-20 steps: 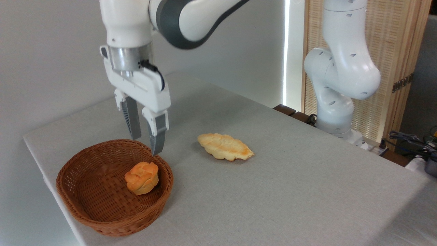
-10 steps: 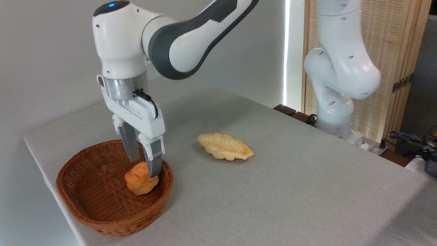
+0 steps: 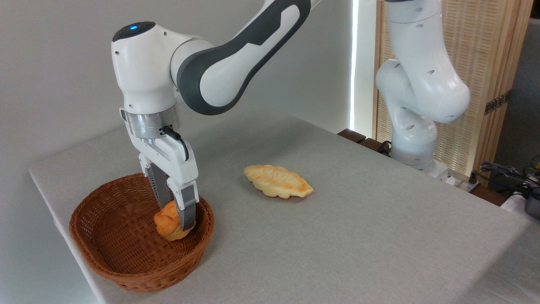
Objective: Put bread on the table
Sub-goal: 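Lower the gripper onto the orange roll and close on it, then lift the orange roll out of the basket toward the pale pastry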
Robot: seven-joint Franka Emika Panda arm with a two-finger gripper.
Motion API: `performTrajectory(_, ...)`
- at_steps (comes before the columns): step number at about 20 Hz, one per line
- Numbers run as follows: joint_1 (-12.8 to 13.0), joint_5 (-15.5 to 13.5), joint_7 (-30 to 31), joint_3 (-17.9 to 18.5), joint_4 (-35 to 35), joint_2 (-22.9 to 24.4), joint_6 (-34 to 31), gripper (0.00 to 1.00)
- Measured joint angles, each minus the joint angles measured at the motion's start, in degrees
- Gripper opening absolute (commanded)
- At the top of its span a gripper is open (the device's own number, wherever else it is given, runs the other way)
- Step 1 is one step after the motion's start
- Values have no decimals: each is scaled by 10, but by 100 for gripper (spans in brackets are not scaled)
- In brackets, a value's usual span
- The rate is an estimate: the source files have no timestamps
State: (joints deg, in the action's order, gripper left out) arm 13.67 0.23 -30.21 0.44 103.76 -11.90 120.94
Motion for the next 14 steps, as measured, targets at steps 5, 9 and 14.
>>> performTrajectory(5, 0, 10, 0, 0, -2, 0, 1, 30)
performTrajectory(9, 0, 10, 0, 0, -2, 0, 1, 31)
performTrajectory(14, 0, 10, 0, 0, -5, 0, 1, 31)
